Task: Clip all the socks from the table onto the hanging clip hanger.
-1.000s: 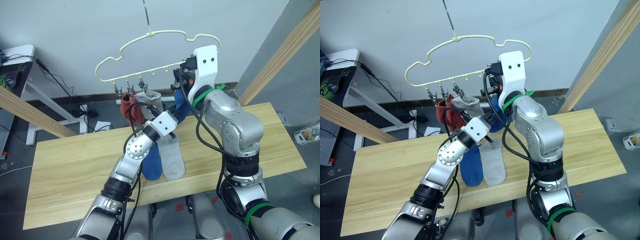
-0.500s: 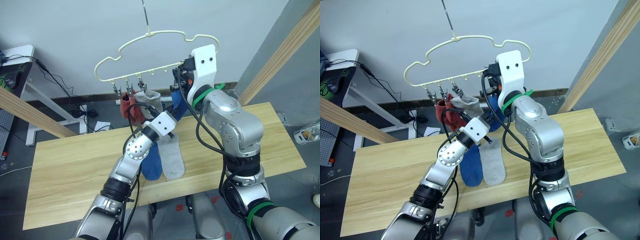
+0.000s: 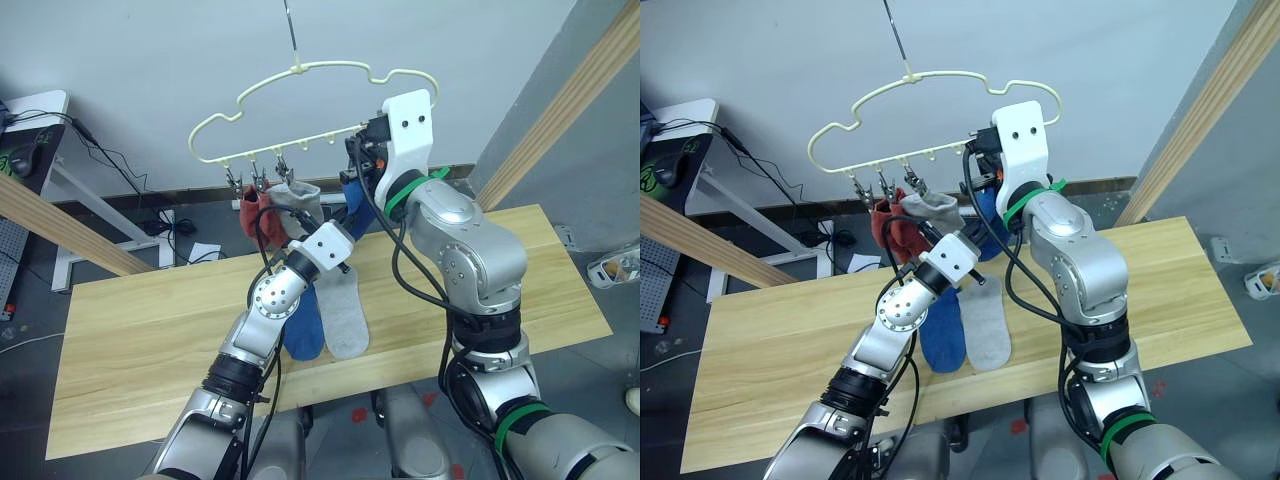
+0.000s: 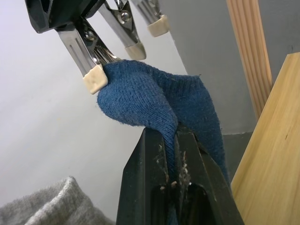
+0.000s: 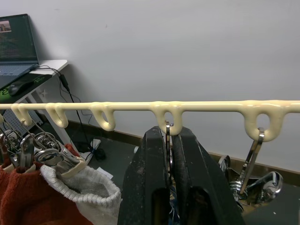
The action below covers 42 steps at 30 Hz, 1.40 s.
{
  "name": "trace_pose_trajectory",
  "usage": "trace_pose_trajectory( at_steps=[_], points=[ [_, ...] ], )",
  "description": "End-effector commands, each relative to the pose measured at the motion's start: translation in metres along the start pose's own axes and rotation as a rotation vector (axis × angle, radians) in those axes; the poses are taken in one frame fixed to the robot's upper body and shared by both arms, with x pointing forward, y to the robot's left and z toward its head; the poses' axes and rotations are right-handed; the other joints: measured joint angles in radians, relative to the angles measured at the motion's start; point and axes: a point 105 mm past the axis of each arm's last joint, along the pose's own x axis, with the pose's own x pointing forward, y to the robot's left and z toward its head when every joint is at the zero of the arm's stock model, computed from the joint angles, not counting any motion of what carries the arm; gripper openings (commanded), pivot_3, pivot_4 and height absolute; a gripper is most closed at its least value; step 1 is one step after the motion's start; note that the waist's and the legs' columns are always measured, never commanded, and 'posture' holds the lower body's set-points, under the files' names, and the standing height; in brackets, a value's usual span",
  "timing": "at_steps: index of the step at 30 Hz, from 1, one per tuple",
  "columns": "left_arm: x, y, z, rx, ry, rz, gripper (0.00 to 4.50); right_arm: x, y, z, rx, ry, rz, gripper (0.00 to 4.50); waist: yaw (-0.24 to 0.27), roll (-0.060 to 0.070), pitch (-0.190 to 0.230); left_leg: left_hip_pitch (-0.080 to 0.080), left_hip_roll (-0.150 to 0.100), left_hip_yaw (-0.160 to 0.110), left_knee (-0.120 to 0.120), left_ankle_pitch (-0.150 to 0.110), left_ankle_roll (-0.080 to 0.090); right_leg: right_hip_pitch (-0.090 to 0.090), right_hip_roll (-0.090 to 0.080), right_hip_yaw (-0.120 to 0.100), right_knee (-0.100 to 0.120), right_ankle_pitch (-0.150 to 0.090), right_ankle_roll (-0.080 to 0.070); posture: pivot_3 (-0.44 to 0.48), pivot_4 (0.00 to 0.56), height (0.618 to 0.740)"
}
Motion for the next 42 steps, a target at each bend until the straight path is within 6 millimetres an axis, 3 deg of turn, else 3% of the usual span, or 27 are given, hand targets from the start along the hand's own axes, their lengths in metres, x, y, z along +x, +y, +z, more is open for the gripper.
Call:
trace_pose_trajectory(
  at_steps=[1,6,15,23,30,39,42],
  points=[
    [0.004,0.003,0.013,0.012,-0.054,0.024,0.03,-0.003,0.007,0.012,-0.019,-0.052,0.024,0.0,0.0,0.0,0.0,0.0,0.0,0.0,0.0,0.0,0.0,0.0,0.0,0.0,0.0,0.0,0.0,-0.23,0.356,0.74],
    [0.008,0.004,0.014,0.016,-0.059,0.03,0.03,-0.002,0.004,0.01,-0.009,-0.042,0.003,0.0,0.0,0.0,0.0,0.0,0.0,0.0,0.001,0.0,0.0,0.0,0.0,0.0,0.001,0.0,0.0,-0.23,0.358,0.74],
    [0.011,0.008,0.014,0.023,-0.061,0.047,0.0,-0.003,0.004,0.012,0.022,-0.05,0.012,3.01,0.0,0.0,0.0,0.0,0.0,0.0,0.002,0.0,0.0,0.0,0.0,0.0,0.001,0.0,0.0,-0.228,0.352,0.74],
    [0.009,0.008,0.014,0.002,-0.058,0.042,0.0,-0.024,0.007,0.017,0.04,-0.068,0.11,3.01,0.0,0.0,0.0,0.0,0.0,0.0,0.003,0.0,0.0,0.001,0.0,0.0,0.001,0.0,0.0,-0.222,0.348,0.74],
    [-0.01,0.001,0.006,-0.101,-0.003,-0.05,1.95,-0.046,0.015,0.016,0.014,-0.054,0.243,3.05,-0.002,-0.001,-0.001,0.0,0.0,0.0,0.005,0.0,0.0,0.001,0.0,0.0,0.002,0.0,0.001,-0.22,0.344,0.74],
    [-0.058,0.006,0.01,-0.191,0.087,-0.141,4.48,-0.069,0.017,0.013,-0.04,-0.044,0.349,3.05,0.0,-0.001,-0.002,0.0,0.0,-0.001,0.011,0.0,0.0,0.001,0.001,0.001,0.008,0.0,0.001,-0.204,0.326,0.74],
    [-0.074,0.011,0.018,-0.224,0.104,-0.189,4.48,-0.075,0.012,0.011,-0.057,-0.036,0.347,3.05,0.002,-0.002,-0.003,0.0,0.0,-0.001,0.011,0.0,0.0,0.001,0.001,0.001,0.008,0.0,0.001,-0.193,0.316,0.74]
  ],
)
